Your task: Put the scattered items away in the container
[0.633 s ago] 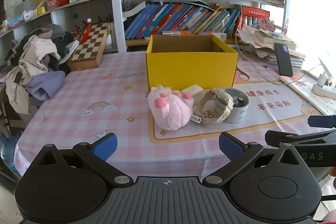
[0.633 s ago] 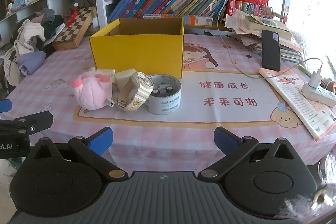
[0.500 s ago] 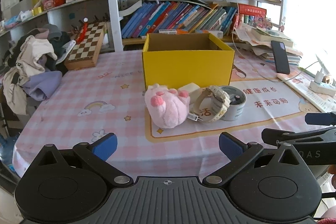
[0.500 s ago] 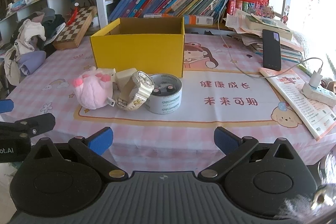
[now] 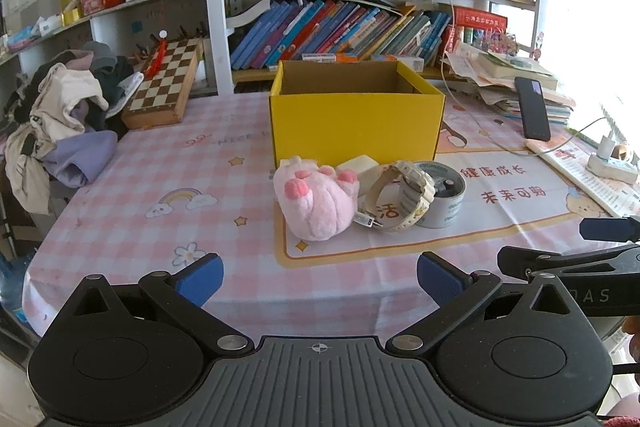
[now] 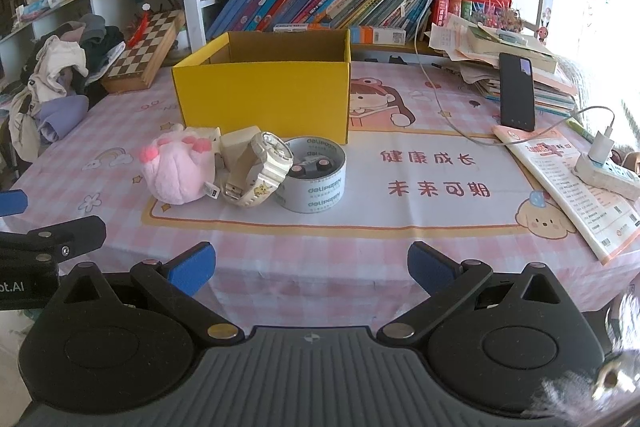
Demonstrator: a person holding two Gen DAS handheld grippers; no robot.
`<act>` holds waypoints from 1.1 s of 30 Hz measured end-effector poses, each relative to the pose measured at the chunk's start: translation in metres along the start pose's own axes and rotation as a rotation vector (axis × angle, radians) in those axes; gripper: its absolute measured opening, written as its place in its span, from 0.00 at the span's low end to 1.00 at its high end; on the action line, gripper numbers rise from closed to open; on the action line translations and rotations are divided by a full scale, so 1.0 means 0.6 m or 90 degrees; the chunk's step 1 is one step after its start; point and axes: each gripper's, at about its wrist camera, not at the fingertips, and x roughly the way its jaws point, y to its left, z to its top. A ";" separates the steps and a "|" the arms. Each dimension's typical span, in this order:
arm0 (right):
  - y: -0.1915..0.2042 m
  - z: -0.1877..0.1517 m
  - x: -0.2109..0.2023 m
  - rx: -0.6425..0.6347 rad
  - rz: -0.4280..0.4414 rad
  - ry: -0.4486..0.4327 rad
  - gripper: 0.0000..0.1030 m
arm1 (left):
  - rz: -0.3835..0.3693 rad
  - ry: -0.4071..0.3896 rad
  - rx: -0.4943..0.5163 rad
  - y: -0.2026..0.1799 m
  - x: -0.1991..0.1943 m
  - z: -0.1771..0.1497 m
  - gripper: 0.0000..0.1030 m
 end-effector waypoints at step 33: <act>0.006 0.003 0.018 -0.001 0.000 0.016 1.00 | -0.017 0.016 0.015 -0.004 0.015 -0.002 1.00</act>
